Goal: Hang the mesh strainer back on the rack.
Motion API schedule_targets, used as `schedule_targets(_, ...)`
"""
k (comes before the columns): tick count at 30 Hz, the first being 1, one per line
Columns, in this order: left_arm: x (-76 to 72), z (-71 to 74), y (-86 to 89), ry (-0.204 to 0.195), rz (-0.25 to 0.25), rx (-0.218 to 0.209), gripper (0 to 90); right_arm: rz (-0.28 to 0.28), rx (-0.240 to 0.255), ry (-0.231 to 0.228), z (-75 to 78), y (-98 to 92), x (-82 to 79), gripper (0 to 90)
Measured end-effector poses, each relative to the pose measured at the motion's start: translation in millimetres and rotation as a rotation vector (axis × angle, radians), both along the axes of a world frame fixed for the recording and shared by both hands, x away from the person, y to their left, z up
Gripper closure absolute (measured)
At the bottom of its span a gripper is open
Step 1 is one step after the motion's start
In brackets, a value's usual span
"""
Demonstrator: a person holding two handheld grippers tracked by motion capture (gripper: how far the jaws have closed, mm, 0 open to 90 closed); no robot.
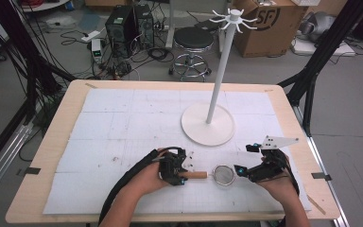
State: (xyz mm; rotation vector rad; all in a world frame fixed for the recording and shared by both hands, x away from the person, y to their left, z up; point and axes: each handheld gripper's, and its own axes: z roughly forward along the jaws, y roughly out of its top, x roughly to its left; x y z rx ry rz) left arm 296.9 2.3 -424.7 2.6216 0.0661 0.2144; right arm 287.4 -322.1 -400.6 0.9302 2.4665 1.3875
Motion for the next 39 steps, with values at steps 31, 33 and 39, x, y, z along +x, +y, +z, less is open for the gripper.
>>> schedule_targets(31, 12.1, 7.3, 60.6, 0.068, 0.248, -0.258, 27.1, -0.006, -0.009, 0.000, -1.0, -0.8, 0.3, 0.4)
schedule_targets(33, 9.2, 8.8, 69.9, 0.070, 0.264, -0.293, 26.1, -0.005, -0.011, 0.001, -1.2, -0.2, 0.6, 0.4)
schedule_targets(39, 4.8, 14.8, 93.6, 0.064, 0.301, -0.376, 20.3, -0.006, -0.018, 0.006, -2.2, 1.4, 2.1, 0.4)
